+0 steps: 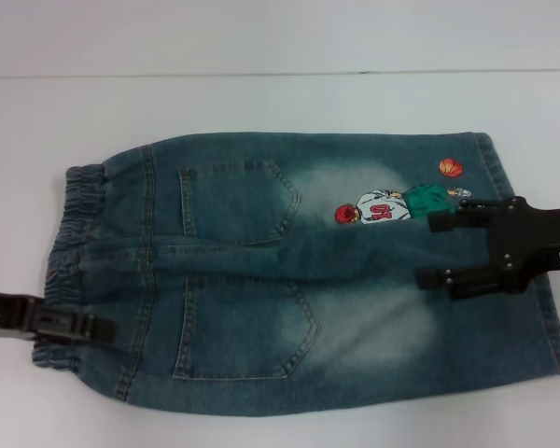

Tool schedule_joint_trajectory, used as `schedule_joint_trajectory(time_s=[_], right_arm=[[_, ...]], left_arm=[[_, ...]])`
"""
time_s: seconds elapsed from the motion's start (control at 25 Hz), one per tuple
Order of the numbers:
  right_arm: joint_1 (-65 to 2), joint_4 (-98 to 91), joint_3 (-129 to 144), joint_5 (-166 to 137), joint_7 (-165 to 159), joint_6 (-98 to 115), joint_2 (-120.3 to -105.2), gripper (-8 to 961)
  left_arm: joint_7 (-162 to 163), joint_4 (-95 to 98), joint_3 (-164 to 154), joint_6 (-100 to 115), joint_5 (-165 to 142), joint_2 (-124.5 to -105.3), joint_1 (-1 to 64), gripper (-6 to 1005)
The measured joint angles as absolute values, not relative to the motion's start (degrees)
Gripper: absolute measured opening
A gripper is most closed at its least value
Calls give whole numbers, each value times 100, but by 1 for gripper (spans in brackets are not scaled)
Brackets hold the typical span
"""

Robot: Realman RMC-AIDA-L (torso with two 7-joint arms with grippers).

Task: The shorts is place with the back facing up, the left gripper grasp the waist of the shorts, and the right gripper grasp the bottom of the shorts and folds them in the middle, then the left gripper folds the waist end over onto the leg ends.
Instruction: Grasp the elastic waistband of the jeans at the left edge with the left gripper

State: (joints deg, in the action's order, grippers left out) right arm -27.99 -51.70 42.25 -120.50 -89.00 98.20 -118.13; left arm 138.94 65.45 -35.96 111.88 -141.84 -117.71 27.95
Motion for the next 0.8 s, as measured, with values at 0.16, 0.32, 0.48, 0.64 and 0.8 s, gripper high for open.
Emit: schedule_joint_trajectory(time_s=[0.16,0.32,0.48,0.64,0.8], right_arm=[[-2830,-5177,4309,-12050,-8866,9816,-11813,953],[-2859,-5191,4347,-12050,-8855,9779,-11812,953],[-2881,-5190,4369,-12084,-8822,9732,-11812,953],[-2907,-5165,4375,-12169,-8800,9676,-11812,953],[-2932,-5160,4377,-12196,-8799,9655,-11812,953]], left_arm=[[14621,6491,-3594,11015,-14639,-11689,2963,894],[15013,6367,-3587,10764,-14942,-11649,3056,888],[15172,6139,-3586,10389,-15352,-11622,3139,882],[15206,5904,-3586,10170,-15533,-11612,3161,876],[15211,5844,-3585,10096,-15595,-11604,3169,871]])
